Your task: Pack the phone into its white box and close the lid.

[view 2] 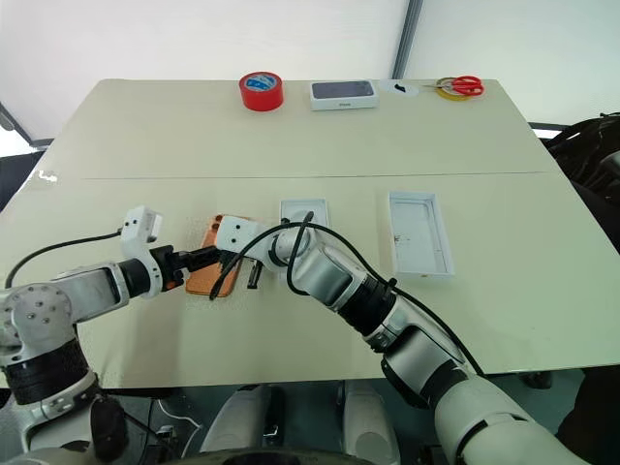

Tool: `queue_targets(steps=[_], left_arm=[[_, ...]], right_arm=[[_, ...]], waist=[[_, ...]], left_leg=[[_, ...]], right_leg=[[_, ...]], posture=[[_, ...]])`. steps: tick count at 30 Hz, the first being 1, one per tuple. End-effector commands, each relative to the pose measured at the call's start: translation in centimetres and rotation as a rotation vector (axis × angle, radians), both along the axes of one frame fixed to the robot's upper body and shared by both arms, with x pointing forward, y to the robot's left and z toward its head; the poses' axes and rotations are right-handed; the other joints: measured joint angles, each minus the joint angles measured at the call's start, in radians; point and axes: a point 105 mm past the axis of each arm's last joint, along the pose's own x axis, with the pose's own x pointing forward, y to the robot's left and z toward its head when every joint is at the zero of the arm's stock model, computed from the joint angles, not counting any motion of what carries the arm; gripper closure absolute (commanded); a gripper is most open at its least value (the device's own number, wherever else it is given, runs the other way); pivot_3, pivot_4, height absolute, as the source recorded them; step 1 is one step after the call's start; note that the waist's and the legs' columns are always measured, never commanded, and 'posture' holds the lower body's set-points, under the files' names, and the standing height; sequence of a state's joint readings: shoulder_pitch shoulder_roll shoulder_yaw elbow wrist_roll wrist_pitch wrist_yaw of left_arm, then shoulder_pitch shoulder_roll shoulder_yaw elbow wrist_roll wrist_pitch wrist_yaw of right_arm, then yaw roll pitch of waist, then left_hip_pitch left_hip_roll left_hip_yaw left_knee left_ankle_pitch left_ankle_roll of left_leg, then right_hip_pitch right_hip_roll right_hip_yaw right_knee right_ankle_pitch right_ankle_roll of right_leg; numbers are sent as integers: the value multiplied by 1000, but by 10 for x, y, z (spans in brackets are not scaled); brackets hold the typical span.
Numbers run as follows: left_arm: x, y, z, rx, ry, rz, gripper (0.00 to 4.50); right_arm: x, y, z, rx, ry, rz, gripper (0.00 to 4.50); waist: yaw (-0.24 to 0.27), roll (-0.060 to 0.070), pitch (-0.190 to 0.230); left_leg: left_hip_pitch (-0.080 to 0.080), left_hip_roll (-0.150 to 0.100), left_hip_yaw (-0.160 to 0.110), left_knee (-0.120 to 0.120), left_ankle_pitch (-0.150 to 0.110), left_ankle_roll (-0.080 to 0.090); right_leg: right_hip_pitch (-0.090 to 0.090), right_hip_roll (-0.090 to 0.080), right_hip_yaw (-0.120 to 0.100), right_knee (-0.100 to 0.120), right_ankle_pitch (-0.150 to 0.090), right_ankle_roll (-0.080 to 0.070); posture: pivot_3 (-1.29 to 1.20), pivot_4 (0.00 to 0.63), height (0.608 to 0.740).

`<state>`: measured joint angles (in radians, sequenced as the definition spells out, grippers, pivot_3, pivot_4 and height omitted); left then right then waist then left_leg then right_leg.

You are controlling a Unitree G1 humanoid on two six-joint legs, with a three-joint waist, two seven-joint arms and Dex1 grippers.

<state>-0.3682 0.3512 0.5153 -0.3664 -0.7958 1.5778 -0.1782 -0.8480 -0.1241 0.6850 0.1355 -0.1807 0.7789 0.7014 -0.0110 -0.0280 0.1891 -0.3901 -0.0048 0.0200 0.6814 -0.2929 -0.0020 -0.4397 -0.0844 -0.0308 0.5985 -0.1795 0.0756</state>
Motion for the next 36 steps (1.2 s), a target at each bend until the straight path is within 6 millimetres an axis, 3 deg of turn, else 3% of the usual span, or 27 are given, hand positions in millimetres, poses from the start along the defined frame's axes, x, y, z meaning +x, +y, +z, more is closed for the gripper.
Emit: queue_targets(steps=[1,17,23,29,32,36], left_arm=[[-6,-25,-4,-49,31,-108,228],[2,-22,17,-127,-20,-129,228],[10,-3,19,-133,-8,-47,228],[13,-1,19,-177,11,-45,228],[13,-2,16,-180,23,-49,1060],[12,-3,14,-185,29,-54,3005]], right_arm=[[-3,5,4,10,-16,27,4494],[-8,5,-2,6,-9,27,4494],[-8,4,-3,5,-11,24,4494],[-8,4,-3,6,-13,22,4494],[-7,3,-3,5,-15,19,4500],[-4,-2,2,13,-29,4,4500]], waist=[[0,0,0],[-5,0,-1],[-5,0,-1],[-5,0,-1],[-5,0,-1],[-4,0,-1]], left_leg=[[0,0,0,0,0,0],[0,-1,-1,0,0,0],[0,-1,-1,0,0,0],[0,-1,-1,-1,0,0],[0,-1,-1,-1,0,0],[0,-1,-1,-1,0,-1]], right_leg=[[0,0,0,0,0,0],[0,-1,-1,0,0,0],[0,-1,-1,0,0,0],[-1,-1,-1,0,0,0],[-1,-1,-1,0,0,0],[-1,-2,-1,0,0,0]], posture=[[0,150,732],[0,150,732],[0,150,732],[0,150,732],[0,150,732],[0,150,732]])
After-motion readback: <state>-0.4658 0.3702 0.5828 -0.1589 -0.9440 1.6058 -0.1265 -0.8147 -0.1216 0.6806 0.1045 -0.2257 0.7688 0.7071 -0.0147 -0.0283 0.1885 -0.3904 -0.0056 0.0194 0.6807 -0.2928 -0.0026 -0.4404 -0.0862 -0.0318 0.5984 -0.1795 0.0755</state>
